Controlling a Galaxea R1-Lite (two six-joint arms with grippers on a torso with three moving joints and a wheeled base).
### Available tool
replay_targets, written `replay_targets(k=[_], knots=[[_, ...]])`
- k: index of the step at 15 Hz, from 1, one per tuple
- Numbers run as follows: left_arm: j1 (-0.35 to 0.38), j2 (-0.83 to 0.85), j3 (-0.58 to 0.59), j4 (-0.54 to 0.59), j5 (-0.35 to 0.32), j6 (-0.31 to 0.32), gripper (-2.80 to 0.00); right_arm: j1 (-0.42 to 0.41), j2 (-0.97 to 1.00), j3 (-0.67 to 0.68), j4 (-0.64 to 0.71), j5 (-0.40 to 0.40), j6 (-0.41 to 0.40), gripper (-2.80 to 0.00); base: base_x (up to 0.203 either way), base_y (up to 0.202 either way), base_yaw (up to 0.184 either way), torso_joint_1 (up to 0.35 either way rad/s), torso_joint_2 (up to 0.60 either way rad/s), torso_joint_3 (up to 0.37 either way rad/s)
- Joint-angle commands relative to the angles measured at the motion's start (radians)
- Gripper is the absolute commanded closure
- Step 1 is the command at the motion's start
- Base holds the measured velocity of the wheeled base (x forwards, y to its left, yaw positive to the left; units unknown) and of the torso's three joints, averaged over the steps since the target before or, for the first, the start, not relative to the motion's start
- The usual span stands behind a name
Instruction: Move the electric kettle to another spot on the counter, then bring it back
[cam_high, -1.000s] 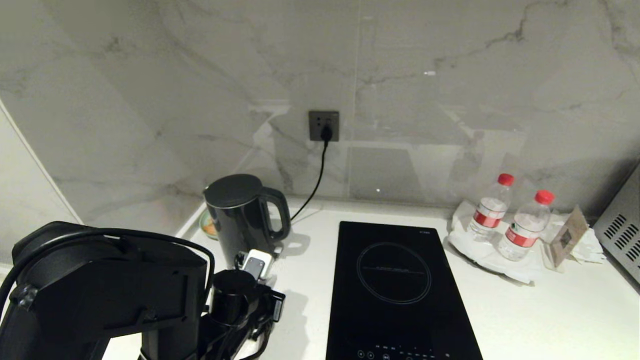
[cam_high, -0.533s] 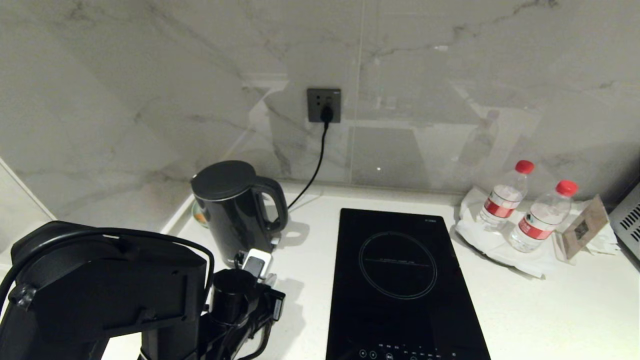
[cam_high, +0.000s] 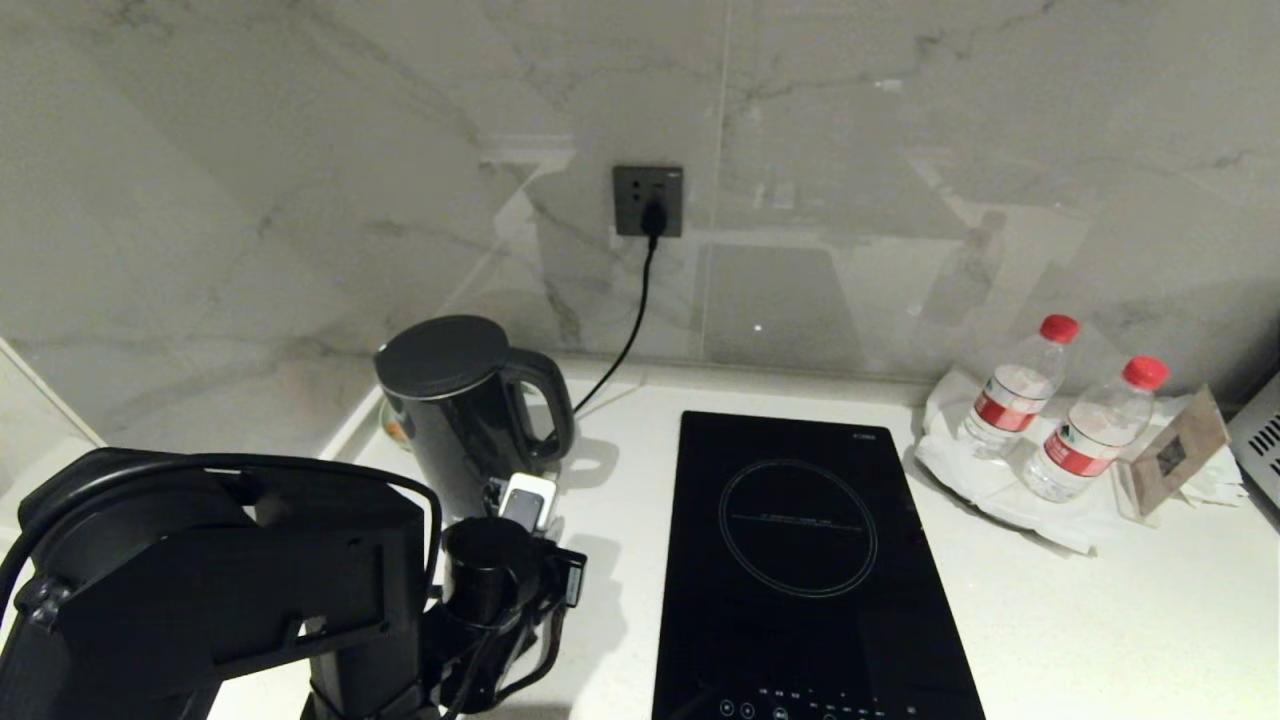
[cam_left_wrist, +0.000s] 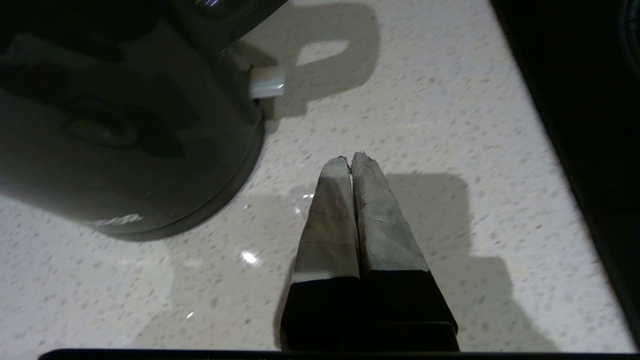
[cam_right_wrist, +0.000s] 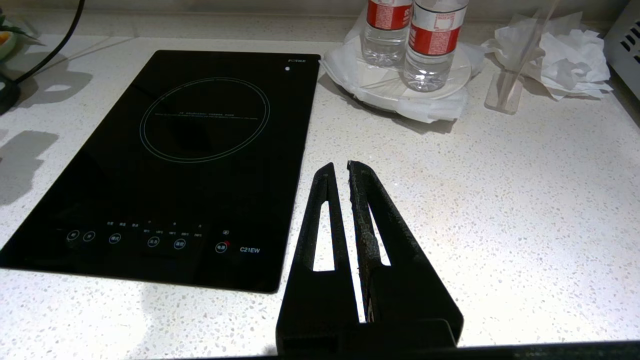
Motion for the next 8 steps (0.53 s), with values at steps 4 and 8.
replay_targets(k=[4,8], knots=[[-0.032,0.027,-0.097,0.031,0.006,-0.001,0.00,0.000,0.000,0.000,0.000,0.001,0.000,0.00,0.000,0.000,0.000,0.000,0.00,0.000],[-0.057,0.025,-0.142,0.077,0.007,-0.001,-2.80,0.000,0.002,0.000,0.000,0.001,0.000,0.00,0.000,0.000,0.000,0.000,0.00,0.000]])
